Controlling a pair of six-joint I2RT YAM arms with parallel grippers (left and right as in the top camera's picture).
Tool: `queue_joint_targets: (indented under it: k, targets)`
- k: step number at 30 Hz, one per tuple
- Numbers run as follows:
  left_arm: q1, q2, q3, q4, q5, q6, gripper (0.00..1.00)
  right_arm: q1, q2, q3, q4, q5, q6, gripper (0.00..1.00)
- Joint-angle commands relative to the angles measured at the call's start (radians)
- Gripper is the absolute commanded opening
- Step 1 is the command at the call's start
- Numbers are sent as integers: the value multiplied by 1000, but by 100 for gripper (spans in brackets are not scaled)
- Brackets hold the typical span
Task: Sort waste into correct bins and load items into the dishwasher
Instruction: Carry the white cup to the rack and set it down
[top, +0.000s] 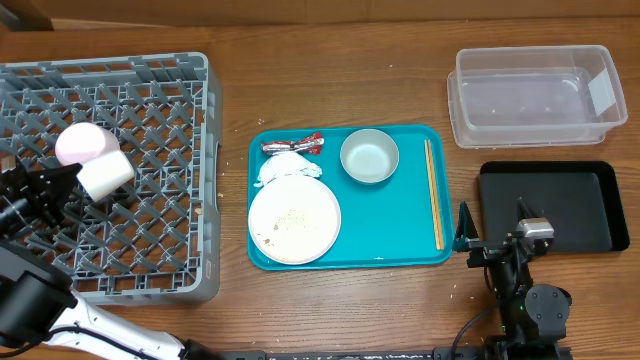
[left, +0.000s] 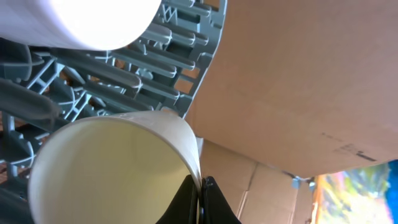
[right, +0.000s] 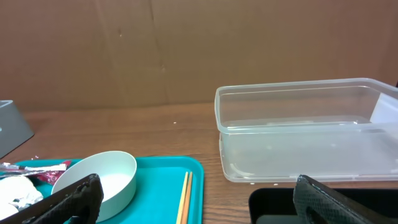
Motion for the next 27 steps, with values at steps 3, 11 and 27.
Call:
queue_joint_targets:
  k: [3,11,27]
  targets:
    - [43,16,-57,15,20,-64,4,-3,-11,-10,6,5,-7,100]
    - [128,16,-58,56,-111,-101,4,-3,-11,-10,6,5,-7,100]
    - [219,15,93,-19,-129,-108,61,-3,-11,-10,6,5,-7,100]
